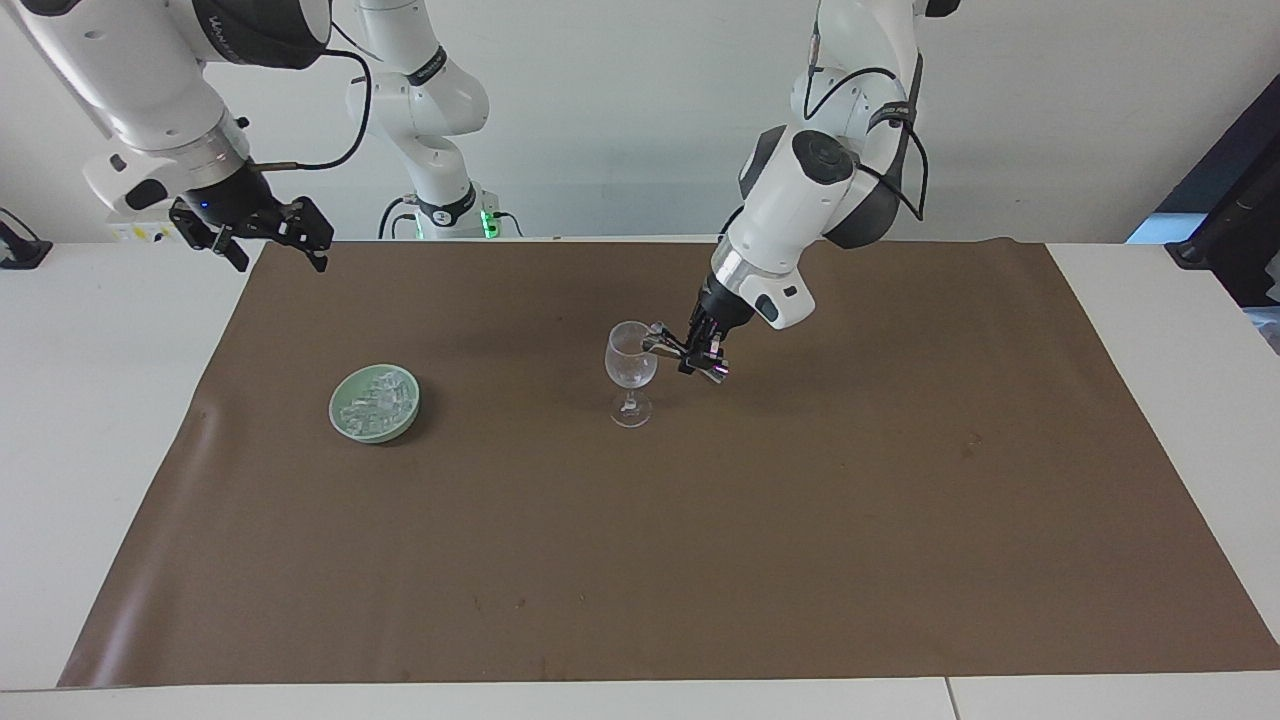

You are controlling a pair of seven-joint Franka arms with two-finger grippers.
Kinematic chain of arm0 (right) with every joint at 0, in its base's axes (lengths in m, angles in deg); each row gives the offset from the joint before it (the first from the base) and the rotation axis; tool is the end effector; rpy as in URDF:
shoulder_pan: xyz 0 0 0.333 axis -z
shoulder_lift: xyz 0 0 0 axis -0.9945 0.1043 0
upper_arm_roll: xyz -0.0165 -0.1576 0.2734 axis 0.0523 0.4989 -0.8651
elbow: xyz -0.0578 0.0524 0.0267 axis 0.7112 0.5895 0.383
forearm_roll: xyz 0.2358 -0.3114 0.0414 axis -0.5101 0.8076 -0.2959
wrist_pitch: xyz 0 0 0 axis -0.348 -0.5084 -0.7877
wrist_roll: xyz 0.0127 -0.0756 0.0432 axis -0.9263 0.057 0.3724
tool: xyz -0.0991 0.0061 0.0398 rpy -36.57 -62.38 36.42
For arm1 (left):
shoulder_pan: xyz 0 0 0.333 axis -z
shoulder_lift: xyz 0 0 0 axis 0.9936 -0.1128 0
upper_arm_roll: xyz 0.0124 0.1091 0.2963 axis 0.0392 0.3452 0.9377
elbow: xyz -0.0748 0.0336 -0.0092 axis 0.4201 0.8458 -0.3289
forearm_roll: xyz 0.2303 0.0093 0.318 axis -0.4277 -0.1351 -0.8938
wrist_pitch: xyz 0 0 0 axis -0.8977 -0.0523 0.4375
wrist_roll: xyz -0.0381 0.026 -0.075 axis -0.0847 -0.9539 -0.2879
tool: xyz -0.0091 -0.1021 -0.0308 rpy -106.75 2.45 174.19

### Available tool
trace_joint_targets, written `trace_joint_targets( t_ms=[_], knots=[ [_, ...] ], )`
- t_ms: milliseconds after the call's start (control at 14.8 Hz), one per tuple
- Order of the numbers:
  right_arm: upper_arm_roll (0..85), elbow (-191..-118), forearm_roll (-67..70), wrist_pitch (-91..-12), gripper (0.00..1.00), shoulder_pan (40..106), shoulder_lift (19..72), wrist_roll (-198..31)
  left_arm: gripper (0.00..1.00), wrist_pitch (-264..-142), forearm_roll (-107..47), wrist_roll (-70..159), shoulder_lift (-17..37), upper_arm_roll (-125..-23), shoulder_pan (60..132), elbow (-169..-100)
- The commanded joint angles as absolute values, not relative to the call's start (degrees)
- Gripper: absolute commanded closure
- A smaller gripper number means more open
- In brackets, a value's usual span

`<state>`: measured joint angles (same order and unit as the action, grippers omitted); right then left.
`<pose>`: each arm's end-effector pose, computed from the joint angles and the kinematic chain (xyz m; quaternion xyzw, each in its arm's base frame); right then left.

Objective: Pour wine and add ice with both arms
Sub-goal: 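Tilt the jigger over the clear cup with the left gripper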

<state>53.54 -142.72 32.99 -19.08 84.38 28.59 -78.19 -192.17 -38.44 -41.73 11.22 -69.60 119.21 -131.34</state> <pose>0.5346 -0.0413 0.6159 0.9988 -0.0120 -0.0479 0.0056 0.5113 -0.3582 0.4613 0.7730 0.6126 -0.0766 0.1458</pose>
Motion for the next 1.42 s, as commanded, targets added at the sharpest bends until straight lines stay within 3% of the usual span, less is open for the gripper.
trace_joint_targets(
  t_ms=[0,1354],
  knots=[
    [53.3,-144.2,32.5,-19.7,0.00,85.0,27.4,-78.9,1.00,-191.5,-44.3,-46.1,10.4,-68.8,120.9,-129.4],
    [53.3,-144.2,32.5,-19.7,0.00,85.0,27.4,-78.9,1.00,-183.8,-63.5,-54.8,10.6,-68.8,127.9,-125.0]
  ],
)
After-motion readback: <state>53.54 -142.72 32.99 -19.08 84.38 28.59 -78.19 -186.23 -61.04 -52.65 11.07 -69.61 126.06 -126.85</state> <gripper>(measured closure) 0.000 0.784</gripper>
